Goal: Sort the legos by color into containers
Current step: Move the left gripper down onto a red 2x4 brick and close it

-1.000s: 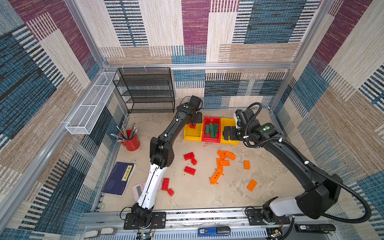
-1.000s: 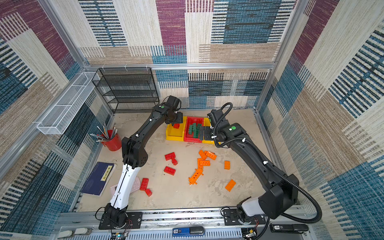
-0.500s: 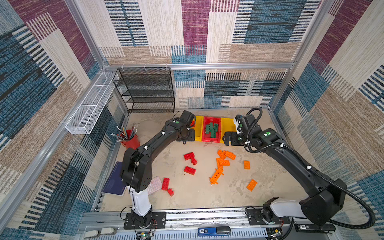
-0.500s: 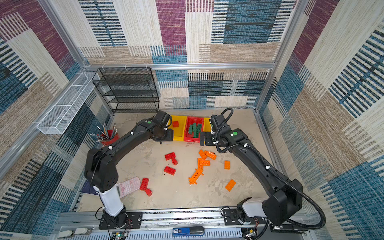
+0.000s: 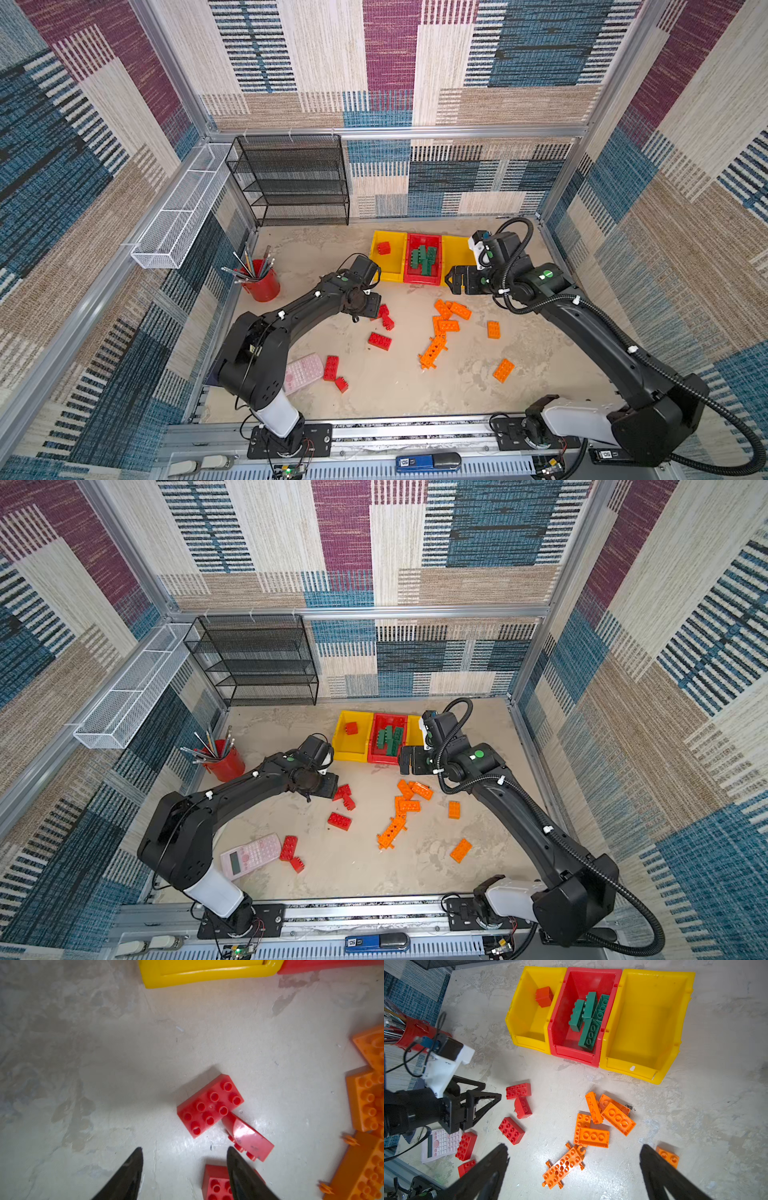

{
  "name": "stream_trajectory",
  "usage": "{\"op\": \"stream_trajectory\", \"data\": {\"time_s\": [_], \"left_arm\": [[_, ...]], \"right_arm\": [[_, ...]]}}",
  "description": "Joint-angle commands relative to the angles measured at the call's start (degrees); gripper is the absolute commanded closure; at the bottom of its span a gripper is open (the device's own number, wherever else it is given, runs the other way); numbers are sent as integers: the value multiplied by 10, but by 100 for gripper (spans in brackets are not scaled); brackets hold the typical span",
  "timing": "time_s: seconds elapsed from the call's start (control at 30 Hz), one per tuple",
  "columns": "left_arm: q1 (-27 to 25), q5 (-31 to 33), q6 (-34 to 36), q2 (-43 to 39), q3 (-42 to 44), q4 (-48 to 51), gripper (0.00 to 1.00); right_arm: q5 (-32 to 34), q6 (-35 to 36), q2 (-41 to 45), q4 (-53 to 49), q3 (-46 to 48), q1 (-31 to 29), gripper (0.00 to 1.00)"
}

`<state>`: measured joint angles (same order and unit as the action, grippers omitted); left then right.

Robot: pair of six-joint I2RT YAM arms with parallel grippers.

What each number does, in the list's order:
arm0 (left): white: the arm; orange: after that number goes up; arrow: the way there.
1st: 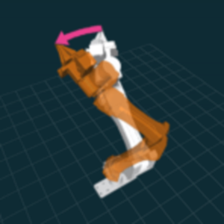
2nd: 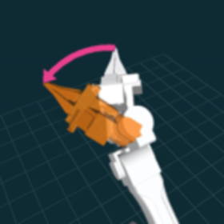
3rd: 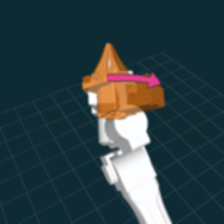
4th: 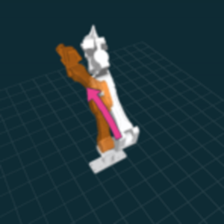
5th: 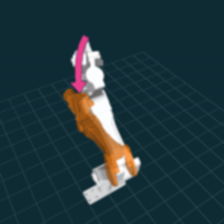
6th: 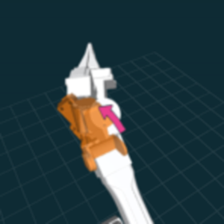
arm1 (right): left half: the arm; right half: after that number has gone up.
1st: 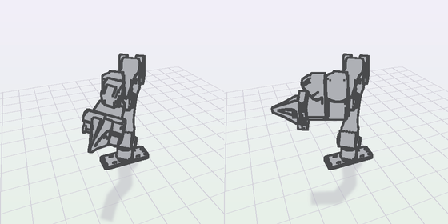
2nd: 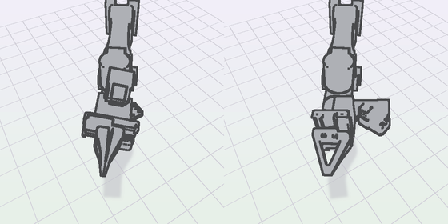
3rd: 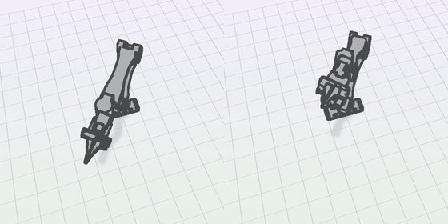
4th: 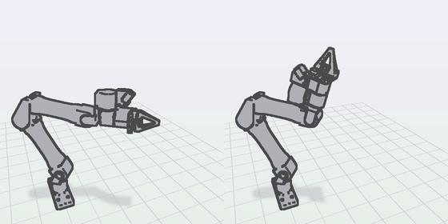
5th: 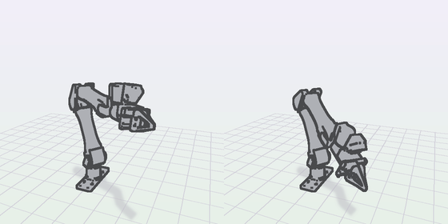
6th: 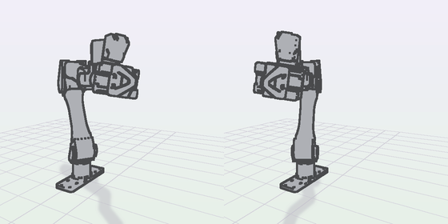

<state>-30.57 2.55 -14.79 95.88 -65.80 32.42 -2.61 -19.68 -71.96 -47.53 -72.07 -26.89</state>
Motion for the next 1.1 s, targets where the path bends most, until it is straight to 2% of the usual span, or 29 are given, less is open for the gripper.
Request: {"op": "stream_trajectory", "data": {"time_s": [0.0,0.13,0.37,0.77,0.9,1.07], "left_arm": [[-2,-22,60,20,-19,-3,35],[-7,-32,90,29,-19,-1,35],[-9,-11,122,62,-26,7,35],[-11,-17,135,136,-74,4,36],[-11,-18,130,157,-87,8,44],[-11,-8,123,159,-88,18,60]], "right_arm": [[-4,-22,19,3,11,0,0],[4,-37,40,-4,22,0,0],[21,-53,58,-17,30,0,0],[35,-65,63,-27,33,0,0],[42,-62,58,-30,27,1,0],[47,-53,49,-27,22,0,0]]}}
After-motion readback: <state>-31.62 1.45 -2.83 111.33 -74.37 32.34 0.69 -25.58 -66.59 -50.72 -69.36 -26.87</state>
